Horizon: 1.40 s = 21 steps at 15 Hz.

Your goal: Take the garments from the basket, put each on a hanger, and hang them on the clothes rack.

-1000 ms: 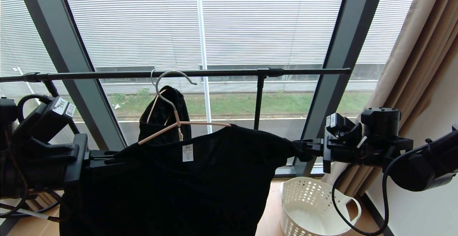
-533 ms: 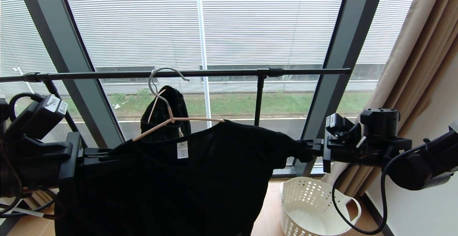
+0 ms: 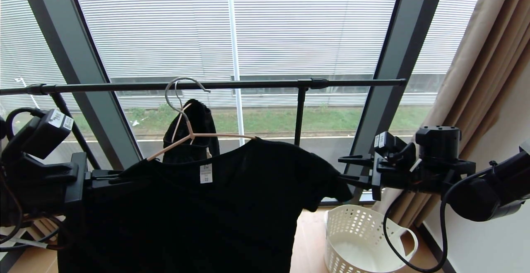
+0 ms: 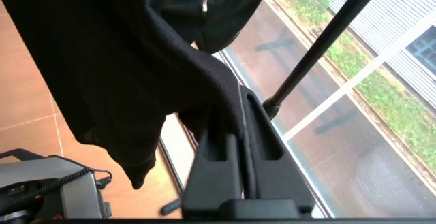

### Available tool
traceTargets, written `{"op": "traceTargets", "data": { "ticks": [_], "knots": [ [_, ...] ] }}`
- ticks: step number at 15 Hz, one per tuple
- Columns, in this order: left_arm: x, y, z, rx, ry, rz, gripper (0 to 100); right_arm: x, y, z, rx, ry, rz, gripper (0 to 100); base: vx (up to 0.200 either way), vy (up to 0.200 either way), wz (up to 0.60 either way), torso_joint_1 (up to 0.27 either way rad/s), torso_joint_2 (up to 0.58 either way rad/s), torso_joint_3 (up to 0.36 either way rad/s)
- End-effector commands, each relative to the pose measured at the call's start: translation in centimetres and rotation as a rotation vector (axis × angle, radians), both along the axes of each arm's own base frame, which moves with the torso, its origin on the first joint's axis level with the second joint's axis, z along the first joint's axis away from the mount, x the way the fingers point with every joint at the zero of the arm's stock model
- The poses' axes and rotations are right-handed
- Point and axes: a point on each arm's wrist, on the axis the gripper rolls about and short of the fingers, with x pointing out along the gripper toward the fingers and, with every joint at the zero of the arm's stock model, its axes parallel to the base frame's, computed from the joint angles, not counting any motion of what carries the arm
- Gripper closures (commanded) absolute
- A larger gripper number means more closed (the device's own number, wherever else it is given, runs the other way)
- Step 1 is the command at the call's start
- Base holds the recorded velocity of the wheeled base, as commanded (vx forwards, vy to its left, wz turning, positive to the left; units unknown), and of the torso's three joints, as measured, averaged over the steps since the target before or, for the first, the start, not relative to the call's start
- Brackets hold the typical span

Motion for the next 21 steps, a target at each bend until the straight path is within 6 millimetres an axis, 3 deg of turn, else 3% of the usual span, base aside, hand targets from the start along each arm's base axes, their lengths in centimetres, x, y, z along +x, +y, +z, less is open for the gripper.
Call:
{"op": "traceTargets", "data": {
  "ticks": [1,7,10,16,17,21],
  "knots": [
    [0.2,0.0,0.1,-0.005,0.006,0.005,100,-0.2,0.3,0.4,0.002,-0.013,0.011,0,0.0,0.0,0.0,0.0,0.0,0.0],
    [0.6,0.1,0.8,-0.033,0.028,0.027,100,-2.9,4.0,3.7,-0.011,-0.047,-0.074,0,0.0,0.0,0.0,0.0,0.0,0.0],
    [1.1,0.1,0.5,-0.02,0.042,0.055,100,-4.5,4.4,5.5,0.044,-0.037,-0.065,0,0.0,0.0,0.0,0.0,0.0,0.0],
    [1.9,0.1,0.7,-0.039,0.082,0.086,100,-5.6,6.5,6.4,0.057,-0.037,-0.085,0,0.0,0.0,0.0,0.0,0.0,0.0],
    [2.3,-0.4,1.2,-0.04,0.093,0.111,100,-6.0,8.1,6.9,0.072,-0.023,-0.163,0,0.0,0.0,0.0,0.0,0.0,0.0],
    [3.6,-2.9,1.5,0.022,0.131,0.246,100,-6.2,8.6,7.4,0.09,-0.022,-0.195,0,0.0,0.0,0.0,0.0,0.0,0.0]
  ]
}}
